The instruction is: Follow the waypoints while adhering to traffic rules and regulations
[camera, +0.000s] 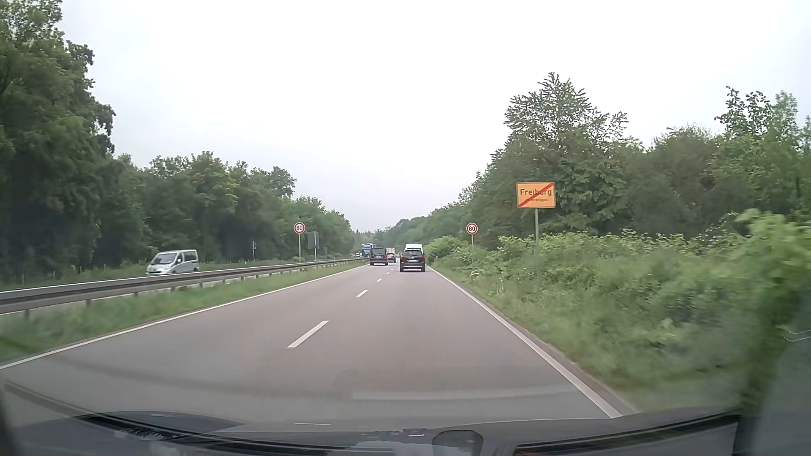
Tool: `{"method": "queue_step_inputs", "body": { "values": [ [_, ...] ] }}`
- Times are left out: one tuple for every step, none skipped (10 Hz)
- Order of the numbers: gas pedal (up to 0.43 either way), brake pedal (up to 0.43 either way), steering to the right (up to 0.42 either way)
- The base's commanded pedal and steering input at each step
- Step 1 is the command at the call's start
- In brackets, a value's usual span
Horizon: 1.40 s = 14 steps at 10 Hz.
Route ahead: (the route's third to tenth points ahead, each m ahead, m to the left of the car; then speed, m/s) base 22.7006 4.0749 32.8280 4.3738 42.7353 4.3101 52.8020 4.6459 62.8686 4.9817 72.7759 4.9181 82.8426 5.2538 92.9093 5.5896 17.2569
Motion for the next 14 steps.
{"method": "queue_step_inputs", "body": {
  "values": [
    [0.079,0.0,-0.005],
    [0.079,0.0,-0.005],
    [0.087,0.0,-0.005],
    [0.087,0.0,-0.005],
    [0.087,0.0,-0.005],
    [0.087,0.0,-0.005],
    [0.087,0.0,-0.005],
    [0.087,0.0,-0.005],
    [0.098,0.0,-0.005],
    [0.098,0.0,-0.005],
    [0.098,0.0,-0.005],
    [0.098,0.0,-0.005],
    [0.098,0.0,-0.005],
    [0.098,0.0,-0.005]
  ]
}}
